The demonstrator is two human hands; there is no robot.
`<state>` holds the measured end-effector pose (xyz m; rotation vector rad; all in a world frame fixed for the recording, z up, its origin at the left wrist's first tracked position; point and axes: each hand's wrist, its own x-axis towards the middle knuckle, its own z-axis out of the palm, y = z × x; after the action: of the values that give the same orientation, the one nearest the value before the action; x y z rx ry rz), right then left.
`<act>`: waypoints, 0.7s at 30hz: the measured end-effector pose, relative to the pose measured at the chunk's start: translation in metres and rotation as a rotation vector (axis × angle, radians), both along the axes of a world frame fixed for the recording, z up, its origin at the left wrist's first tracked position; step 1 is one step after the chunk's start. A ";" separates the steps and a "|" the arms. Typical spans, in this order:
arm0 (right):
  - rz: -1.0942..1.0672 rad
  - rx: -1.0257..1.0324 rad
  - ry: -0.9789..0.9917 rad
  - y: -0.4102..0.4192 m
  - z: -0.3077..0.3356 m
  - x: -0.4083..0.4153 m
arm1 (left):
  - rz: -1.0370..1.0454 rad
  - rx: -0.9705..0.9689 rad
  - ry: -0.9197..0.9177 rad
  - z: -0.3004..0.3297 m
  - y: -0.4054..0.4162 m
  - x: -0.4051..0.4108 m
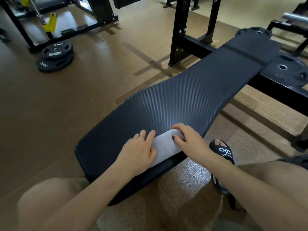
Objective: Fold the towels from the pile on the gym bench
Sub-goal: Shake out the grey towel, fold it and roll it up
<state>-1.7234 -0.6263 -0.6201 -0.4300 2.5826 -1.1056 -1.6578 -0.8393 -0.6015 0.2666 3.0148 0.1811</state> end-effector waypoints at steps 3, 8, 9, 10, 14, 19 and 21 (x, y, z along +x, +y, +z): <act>-0.038 -0.015 -0.017 0.001 -0.001 0.006 | -0.153 -0.129 0.159 0.004 0.003 0.012; -0.097 -0.027 -0.091 -0.001 0.005 0.015 | -0.214 -0.176 0.057 -0.008 0.006 0.028; -0.111 -0.018 -0.089 -0.003 0.006 0.017 | -0.203 -0.165 0.067 -0.008 0.007 0.028; -0.124 0.019 -0.069 -0.004 0.008 0.020 | -0.199 -0.158 0.074 -0.006 0.010 0.028; -0.024 0.455 0.508 -0.004 0.018 0.043 | -0.175 -0.149 0.046 0.000 0.020 0.027; 0.392 0.477 0.628 0.004 0.012 0.062 | -0.118 -0.110 0.024 0.004 0.025 0.024; 0.395 0.562 0.633 0.010 0.009 0.057 | -0.111 -0.066 -0.063 0.014 0.025 0.020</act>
<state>-1.6664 -0.6166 -0.6110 -1.2195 2.9525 -0.0830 -1.6382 -0.8145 -0.5870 0.4120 2.9270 0.0786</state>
